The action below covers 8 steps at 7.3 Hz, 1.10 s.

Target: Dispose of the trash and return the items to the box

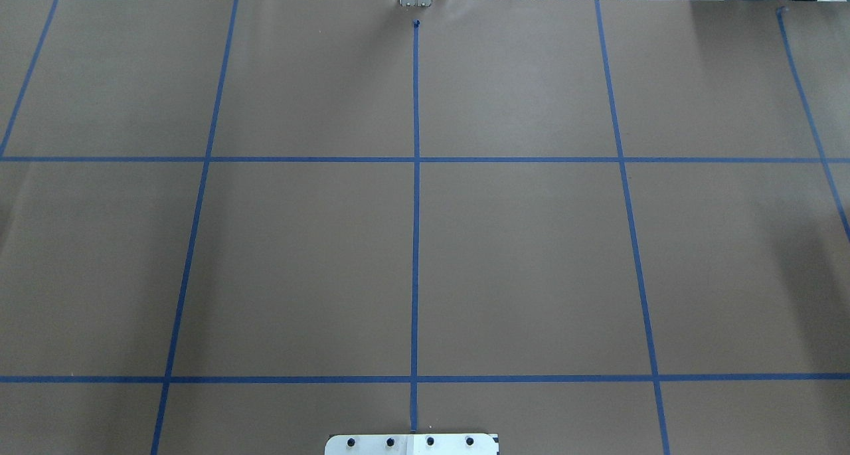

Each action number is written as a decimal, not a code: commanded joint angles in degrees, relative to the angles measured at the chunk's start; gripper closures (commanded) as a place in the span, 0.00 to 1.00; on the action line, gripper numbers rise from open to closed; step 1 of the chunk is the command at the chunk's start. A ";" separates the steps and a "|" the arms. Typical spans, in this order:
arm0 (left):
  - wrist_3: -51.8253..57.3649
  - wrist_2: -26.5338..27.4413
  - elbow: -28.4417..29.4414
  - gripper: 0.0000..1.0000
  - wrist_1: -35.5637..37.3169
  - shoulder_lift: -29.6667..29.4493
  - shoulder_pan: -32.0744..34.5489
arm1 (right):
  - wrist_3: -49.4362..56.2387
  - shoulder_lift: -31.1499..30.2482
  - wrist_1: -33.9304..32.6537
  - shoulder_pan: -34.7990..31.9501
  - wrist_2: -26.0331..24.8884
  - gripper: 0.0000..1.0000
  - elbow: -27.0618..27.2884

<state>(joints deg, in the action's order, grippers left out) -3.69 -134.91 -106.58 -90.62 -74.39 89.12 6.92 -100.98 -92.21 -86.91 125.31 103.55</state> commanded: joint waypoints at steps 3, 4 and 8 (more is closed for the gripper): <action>0.00 0.00 0.06 0.01 0.00 0.04 0.00 | 0.03 0.52 0.10 -0.01 -6.92 0.00 1.21; 0.00 0.00 0.15 0.01 0.00 0.04 0.00 | -0.06 0.53 0.10 -0.01 -5.52 0.00 1.47; 0.00 0.00 0.32 0.01 0.00 0.04 0.00 | -0.06 0.35 0.19 -0.01 0.20 0.00 1.48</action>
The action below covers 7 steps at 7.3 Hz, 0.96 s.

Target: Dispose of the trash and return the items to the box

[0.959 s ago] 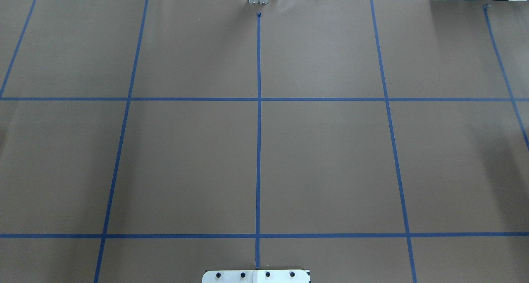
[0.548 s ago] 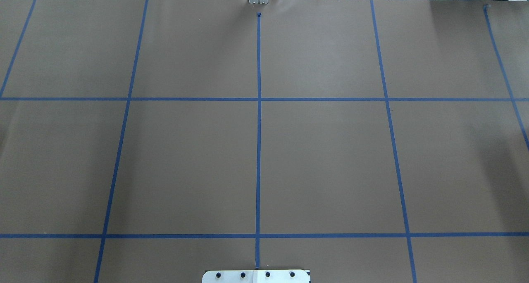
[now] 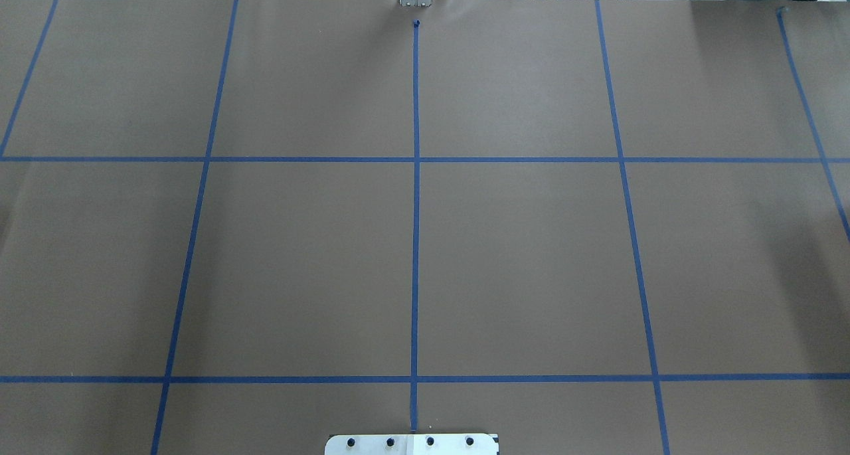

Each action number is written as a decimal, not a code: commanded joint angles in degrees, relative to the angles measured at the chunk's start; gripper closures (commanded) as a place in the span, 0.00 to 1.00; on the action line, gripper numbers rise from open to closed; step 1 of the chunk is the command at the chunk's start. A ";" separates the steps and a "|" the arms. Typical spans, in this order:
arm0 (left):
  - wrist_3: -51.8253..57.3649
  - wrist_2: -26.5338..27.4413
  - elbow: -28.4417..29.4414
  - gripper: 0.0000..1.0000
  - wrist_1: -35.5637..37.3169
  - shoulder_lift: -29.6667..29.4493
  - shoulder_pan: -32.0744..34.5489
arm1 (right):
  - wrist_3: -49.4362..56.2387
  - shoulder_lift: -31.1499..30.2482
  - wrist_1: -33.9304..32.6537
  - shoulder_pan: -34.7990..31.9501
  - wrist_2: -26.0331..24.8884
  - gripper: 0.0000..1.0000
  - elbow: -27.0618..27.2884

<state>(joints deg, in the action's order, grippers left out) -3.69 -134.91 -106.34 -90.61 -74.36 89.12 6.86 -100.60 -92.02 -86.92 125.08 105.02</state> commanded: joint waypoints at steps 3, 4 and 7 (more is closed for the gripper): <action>0.00 0.00 0.17 0.01 0.00 0.00 0.00 | 0.00 -0.04 0.00 0.00 0.52 0.00 0.09; 0.00 0.00 0.17 0.01 0.00 0.00 0.00 | 0.00 -0.04 0.00 0.00 0.43 0.00 0.62; 0.00 0.09 0.26 0.01 0.09 0.00 0.00 | 0.00 -0.04 -0.08 0.00 0.52 0.00 0.88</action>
